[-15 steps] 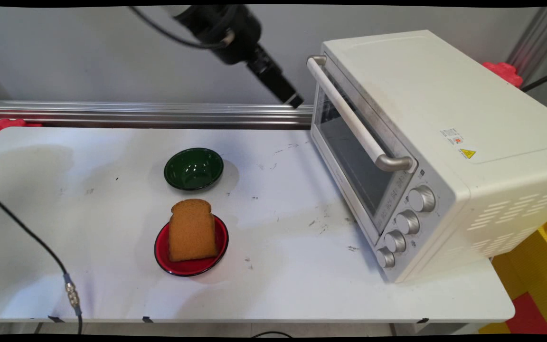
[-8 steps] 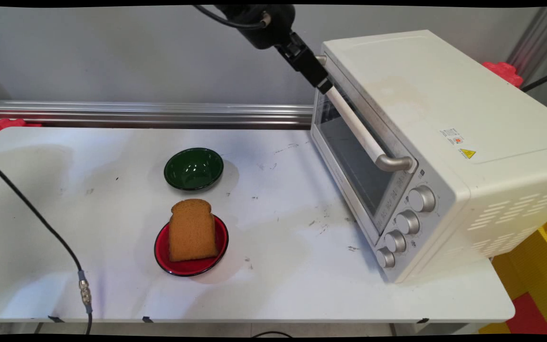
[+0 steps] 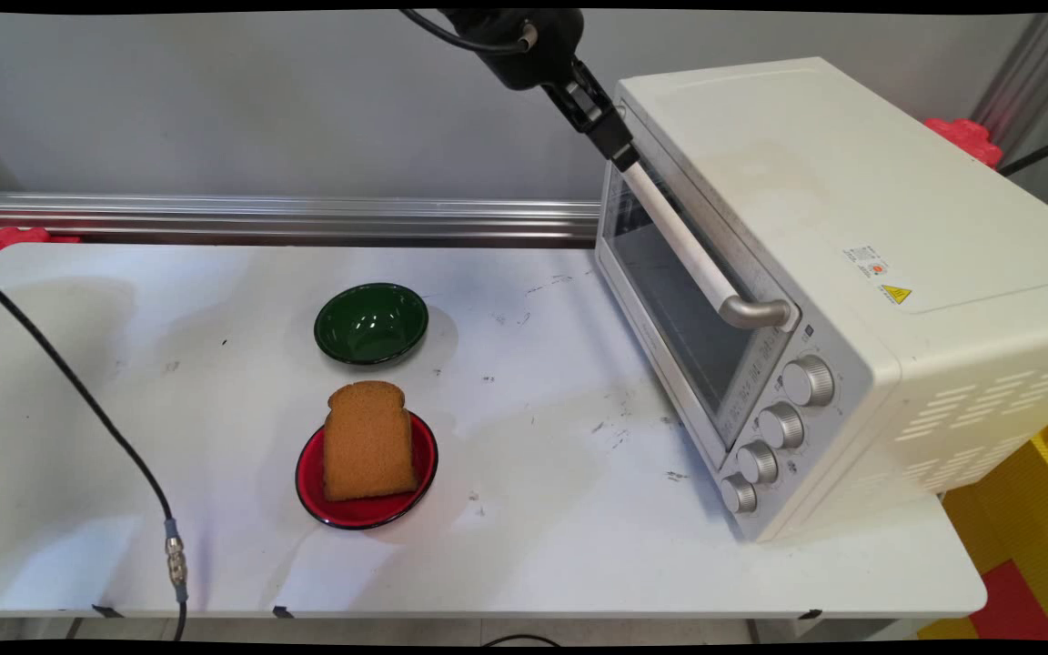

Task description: Open the oven

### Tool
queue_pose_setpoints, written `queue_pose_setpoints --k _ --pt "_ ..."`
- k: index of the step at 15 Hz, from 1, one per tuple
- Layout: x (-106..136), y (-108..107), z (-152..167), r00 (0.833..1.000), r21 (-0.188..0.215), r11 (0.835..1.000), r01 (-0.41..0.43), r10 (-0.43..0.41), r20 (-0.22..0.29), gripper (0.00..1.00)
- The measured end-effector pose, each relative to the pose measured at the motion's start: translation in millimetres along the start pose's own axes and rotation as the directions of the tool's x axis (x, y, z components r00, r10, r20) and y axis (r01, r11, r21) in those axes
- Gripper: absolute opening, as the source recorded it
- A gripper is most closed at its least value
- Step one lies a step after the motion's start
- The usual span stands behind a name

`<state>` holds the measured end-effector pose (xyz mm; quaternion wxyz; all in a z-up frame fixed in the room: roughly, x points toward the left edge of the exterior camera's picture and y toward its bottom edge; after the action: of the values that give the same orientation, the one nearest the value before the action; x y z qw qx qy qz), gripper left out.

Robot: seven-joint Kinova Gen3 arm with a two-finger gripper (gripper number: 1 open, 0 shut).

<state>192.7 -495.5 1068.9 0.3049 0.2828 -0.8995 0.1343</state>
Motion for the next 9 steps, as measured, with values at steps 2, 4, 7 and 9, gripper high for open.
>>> queue_pose_setpoints --k 2,4,7,9 --pt "1.0 -3.0 3.0 1.0 0.0 1.0 -0.012 0.012 0.005 0.0" --pt "1.8 -6.2 7.2 1.0 -0.002 1.0 -0.021 0.021 0.009 0.0" --pt "5.4 -10.7 16.3 0.999 -0.008 0.999 -0.033 0.033 0.004 0.0" --pt "8.0 -14.5 23.4 0.999 -0.008 0.999 -0.038 0.038 -0.003 0.0"
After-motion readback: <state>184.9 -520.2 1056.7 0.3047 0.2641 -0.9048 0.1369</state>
